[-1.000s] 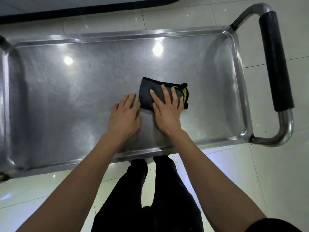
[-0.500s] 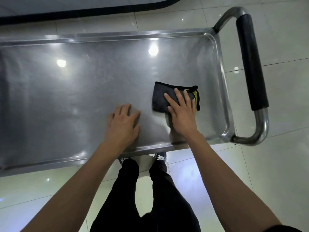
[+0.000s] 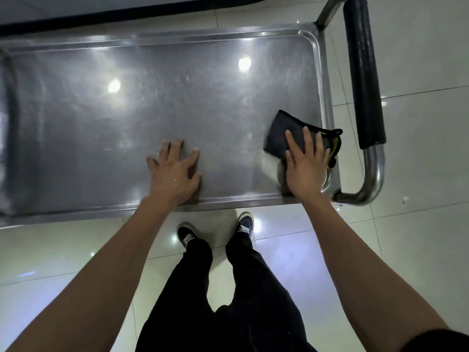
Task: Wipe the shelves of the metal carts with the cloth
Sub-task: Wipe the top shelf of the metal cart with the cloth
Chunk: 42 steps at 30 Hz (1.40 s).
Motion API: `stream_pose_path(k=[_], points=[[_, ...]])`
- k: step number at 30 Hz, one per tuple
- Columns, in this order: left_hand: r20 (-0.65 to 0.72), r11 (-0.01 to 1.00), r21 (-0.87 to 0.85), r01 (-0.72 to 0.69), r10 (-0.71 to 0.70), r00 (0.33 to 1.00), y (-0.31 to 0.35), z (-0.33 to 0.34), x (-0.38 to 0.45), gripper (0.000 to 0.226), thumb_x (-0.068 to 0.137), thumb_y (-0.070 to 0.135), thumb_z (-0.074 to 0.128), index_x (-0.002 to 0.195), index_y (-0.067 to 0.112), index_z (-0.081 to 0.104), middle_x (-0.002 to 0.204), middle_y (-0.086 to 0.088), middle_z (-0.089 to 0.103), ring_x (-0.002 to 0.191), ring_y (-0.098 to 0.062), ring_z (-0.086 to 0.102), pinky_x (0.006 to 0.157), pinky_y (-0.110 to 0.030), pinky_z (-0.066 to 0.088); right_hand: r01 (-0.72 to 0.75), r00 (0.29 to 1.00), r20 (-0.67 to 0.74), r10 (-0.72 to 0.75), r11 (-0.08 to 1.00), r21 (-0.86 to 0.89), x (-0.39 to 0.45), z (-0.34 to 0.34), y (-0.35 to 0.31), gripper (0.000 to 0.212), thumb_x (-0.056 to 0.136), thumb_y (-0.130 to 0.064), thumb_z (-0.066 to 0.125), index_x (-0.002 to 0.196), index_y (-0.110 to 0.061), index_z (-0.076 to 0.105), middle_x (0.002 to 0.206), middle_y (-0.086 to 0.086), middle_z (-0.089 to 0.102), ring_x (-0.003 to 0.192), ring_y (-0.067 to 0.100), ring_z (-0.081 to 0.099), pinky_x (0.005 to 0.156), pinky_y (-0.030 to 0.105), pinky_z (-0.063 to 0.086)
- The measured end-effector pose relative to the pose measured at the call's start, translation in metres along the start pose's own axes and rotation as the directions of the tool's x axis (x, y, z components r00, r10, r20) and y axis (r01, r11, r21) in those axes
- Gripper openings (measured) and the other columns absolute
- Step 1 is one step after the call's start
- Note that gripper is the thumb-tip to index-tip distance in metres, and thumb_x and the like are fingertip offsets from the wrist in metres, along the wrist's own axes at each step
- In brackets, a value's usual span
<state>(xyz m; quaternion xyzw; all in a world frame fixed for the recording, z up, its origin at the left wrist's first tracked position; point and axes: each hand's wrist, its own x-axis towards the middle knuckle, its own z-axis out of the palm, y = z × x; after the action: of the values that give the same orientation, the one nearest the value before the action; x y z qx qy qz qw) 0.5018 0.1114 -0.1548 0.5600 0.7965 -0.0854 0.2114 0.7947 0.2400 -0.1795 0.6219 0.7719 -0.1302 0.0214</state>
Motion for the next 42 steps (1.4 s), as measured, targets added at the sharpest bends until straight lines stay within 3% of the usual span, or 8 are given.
stream_pose_path(k=[3,7,11,13,21,28,34,42], points=[[0.023,0.999,-0.020,0.026,-0.026,0.999,0.004,-0.004,-0.003,0.066,0.088,0.042,0.055,0.150,0.037,0.035,0.163,-0.003,0.013,0.149,-0.041,0.005,0.110,-0.077,0.012,-0.004,1.000,0.005,0.004,1.000,0.013,-0.010,0.004,-0.008,0.049,0.106,-0.040,0.031,0.155,-0.042,0.025,0.166,0.001,0.015,0.153,0.033,0.006,0.121,0.059,0.008],[0.083,0.997,-0.072,-0.010,0.016,0.996,-0.001,-0.013,-0.001,0.068,0.084,0.031,0.055,0.149,0.036,0.037,0.163,-0.002,0.014,0.148,-0.041,0.010,0.110,-0.068,0.027,0.032,0.999,-0.006,-0.032,0.997,0.071,-0.037,0.016,-0.037,0.048,0.106,-0.040,0.032,0.153,-0.043,0.030,0.166,-0.001,0.017,0.153,0.032,0.005,0.120,0.059,0.005],[-0.056,0.960,-0.274,-0.063,0.050,0.997,-0.025,-0.014,-0.017,0.049,0.090,0.010,0.054,0.137,0.023,0.058,0.160,-0.009,0.030,0.146,-0.036,0.025,0.114,-0.053,0.033,0.120,0.993,-0.022,-0.118,0.984,0.132,-0.068,0.031,-0.086,0.044,0.105,-0.041,0.036,0.149,-0.043,0.040,0.164,-0.005,0.024,0.152,0.029,0.008,0.120,0.059,0.004],[-0.094,0.962,-0.262,-0.072,0.049,0.994,-0.037,-0.010,-0.031,0.048,0.085,0.004,0.057,0.131,0.020,0.063,0.154,-0.009,0.038,0.142,-0.034,0.031,0.110,-0.050,0.038,0.170,0.986,-0.021,-0.168,0.975,0.140,-0.079,0.041,-0.112,0.042,0.105,-0.043,0.036,0.146,-0.044,0.045,0.163,-0.006,0.028,0.152,0.028,0.011,0.120,0.059,0.004],[-0.049,0.972,-0.217,-0.090,0.081,0.996,-0.065,0.011,-0.066,0.057,0.088,0.007,0.056,0.144,0.015,0.050,0.160,-0.008,0.028,0.150,-0.031,0.017,0.115,-0.051,0.031,0.299,0.954,-0.019,-0.301,0.938,0.174,-0.115,0.067,-0.185,0.041,0.101,-0.057,0.040,0.135,-0.043,0.057,0.160,-0.009,0.034,0.152,0.026,0.014,0.121,0.057,0.003],[-0.075,0.972,-0.223,-0.079,0.064,0.995,-0.061,0.015,-0.064,0.045,0.099,0.020,0.046,0.144,0.017,0.048,0.162,-0.007,0.026,0.152,-0.029,0.016,0.116,-0.052,0.030,0.360,0.933,-0.077,-0.352,0.919,0.159,-0.115,0.067,-0.164,0.037,0.097,-0.055,0.050,0.129,-0.043,0.063,0.155,-0.008,0.042,0.149,0.022,0.023,0.121,0.054,0.009],[-0.064,0.980,-0.198,-0.015,0.002,0.998,-0.046,0.006,-0.062,0.043,0.098,0.025,0.049,0.140,0.018,0.049,0.159,-0.008,0.029,0.148,-0.030,0.020,0.113,-0.051,0.032,0.292,0.955,-0.107,-0.275,0.936,0.195,-0.119,0.055,-0.120,0.036,0.098,-0.053,0.051,0.130,-0.041,0.063,0.155,-0.008,0.042,0.150,0.020,0.024,0.121,0.052,0.010],[-0.122,0.951,-0.212,-0.225,0.202,0.972,0.050,-0.008,-0.023,0.042,0.101,0.030,0.046,0.143,0.026,0.051,0.158,-0.003,0.034,0.148,-0.026,0.024,0.112,-0.046,0.029,0.095,0.990,-0.118,-0.074,0.978,0.184,-0.107,0.026,-0.037,0.040,0.100,-0.047,0.051,0.137,-0.035,0.058,0.157,-0.007,0.040,0.150,0.022,0.023,0.122,0.053,0.010]])
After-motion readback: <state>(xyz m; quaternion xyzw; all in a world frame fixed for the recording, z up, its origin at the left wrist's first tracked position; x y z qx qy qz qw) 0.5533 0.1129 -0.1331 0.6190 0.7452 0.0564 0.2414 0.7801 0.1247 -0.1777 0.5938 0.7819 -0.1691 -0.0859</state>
